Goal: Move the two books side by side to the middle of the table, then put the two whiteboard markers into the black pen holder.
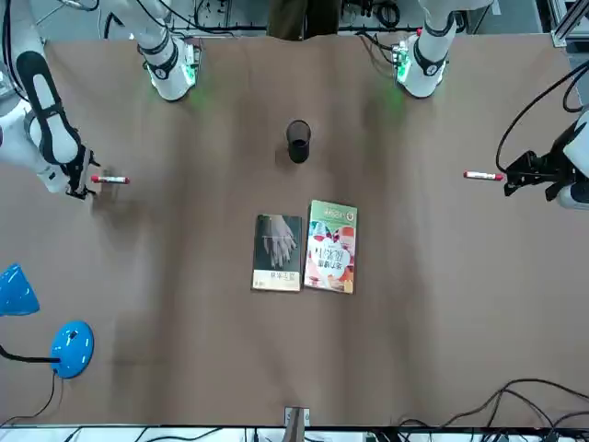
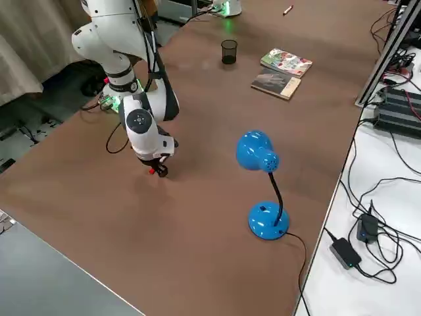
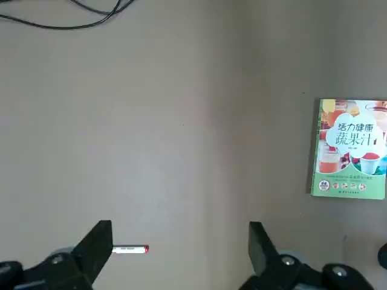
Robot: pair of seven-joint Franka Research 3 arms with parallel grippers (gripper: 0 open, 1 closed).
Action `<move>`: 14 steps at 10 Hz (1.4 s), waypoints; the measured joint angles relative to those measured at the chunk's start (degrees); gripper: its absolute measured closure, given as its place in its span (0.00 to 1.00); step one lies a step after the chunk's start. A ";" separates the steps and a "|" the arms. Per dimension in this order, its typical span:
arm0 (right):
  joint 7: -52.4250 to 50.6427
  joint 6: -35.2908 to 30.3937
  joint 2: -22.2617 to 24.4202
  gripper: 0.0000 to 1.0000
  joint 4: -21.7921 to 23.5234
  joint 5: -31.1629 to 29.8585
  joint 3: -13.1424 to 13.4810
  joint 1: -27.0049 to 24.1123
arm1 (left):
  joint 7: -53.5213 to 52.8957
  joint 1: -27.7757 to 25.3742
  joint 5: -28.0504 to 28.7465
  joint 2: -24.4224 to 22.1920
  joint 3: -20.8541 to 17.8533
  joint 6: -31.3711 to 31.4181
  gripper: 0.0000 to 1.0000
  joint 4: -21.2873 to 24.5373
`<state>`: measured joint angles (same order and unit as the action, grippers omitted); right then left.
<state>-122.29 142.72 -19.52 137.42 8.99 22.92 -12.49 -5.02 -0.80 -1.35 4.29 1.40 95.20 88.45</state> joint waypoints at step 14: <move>-0.57 0.29 0.64 0.81 0.04 1.66 -2.55 0.01 | -0.60 -0.02 0.00 0.00 -0.08 0.00 0.01 -0.01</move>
<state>-122.86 143.01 -18.88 137.47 10.64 20.37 -12.48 -5.62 -0.82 -1.35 4.29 1.33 95.20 88.45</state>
